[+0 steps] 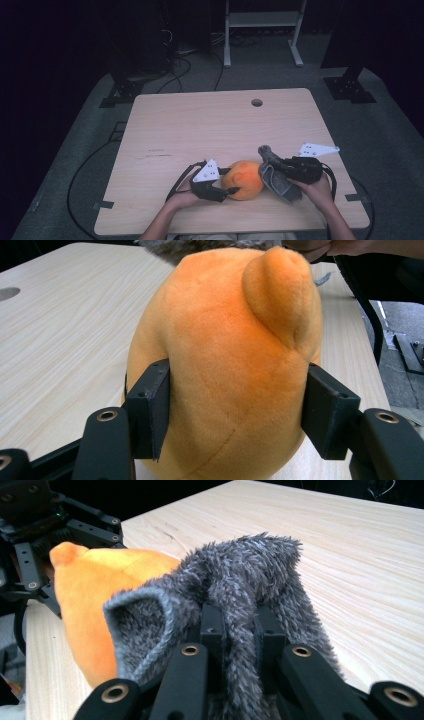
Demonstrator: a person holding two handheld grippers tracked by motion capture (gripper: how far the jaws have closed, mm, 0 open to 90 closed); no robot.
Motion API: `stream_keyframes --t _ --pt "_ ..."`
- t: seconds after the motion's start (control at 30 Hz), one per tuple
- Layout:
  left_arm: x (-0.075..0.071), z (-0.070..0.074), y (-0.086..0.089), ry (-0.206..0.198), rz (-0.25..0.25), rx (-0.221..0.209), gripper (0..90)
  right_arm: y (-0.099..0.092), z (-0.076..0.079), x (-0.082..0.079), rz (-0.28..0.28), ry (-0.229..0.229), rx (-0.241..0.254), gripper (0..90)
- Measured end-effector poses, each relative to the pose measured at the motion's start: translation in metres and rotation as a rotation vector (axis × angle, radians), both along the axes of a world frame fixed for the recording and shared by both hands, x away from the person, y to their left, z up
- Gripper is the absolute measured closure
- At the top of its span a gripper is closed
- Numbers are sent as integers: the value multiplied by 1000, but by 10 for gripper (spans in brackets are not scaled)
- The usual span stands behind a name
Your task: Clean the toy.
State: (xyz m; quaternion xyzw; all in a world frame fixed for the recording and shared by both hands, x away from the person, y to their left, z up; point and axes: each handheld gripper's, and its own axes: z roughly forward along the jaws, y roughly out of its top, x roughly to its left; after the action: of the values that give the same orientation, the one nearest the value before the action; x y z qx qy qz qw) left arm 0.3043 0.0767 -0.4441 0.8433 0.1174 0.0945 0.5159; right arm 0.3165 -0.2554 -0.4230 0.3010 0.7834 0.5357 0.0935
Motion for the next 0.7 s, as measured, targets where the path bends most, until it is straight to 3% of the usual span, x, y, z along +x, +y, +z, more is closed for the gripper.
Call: stream_keyframes --t 0.03,0.07,0.1,0.2,0.23,0.27,0.3,0.33,0.37,0.4,0.43,0.57,0.6,0.67,0.7 --pt "1 0 1 6 0 0 365 3 4 -6 32 -23 30 785" --pt "1 0 1 6 0 0 365 3 4 -6 32 -23 30 785" --pt "2 0 1 6 -2 2 364 13 9 -11 84 -47 46 785" --pt "1 1 1 5 6 9 364 18 6 -10 84 -46 7 785" --pt "2 0 3 15 12 5 365 14 -1 -3 54 -16 5 785" --pt "2 0 3 15 12 5 365 14 -1 -3 54 -16 5 785" --pt "3 0 5 15 12 2 365 7 -5 1 9 13 -4 785" --pt "3 0 5 15 12 2 365 7 -5 1 9 13 -4 785" --pt "3 -1 6 17 10 2 365 7 -2 -6 29 -6 40 785" --pt "3 -1 6 17 10 2 366 7 -2 -6 29 -6 40 785" --pt "4 -1 6 21 12 0 366 17 7 -14 83 -46 59 785" --pt "4 2 7 21 4 -10 331 30 3 -14 101 -59 17 786" --pt "4 3 7 18 4 -14 228 35 -1 -12 87 -53 36 786" --pt "4 4 6 13 8 -4 245 36 0 -13 84 -60 31 786" --pt "3 2 7 3 8 3 297 38 2 -15 89 -77 21 786"
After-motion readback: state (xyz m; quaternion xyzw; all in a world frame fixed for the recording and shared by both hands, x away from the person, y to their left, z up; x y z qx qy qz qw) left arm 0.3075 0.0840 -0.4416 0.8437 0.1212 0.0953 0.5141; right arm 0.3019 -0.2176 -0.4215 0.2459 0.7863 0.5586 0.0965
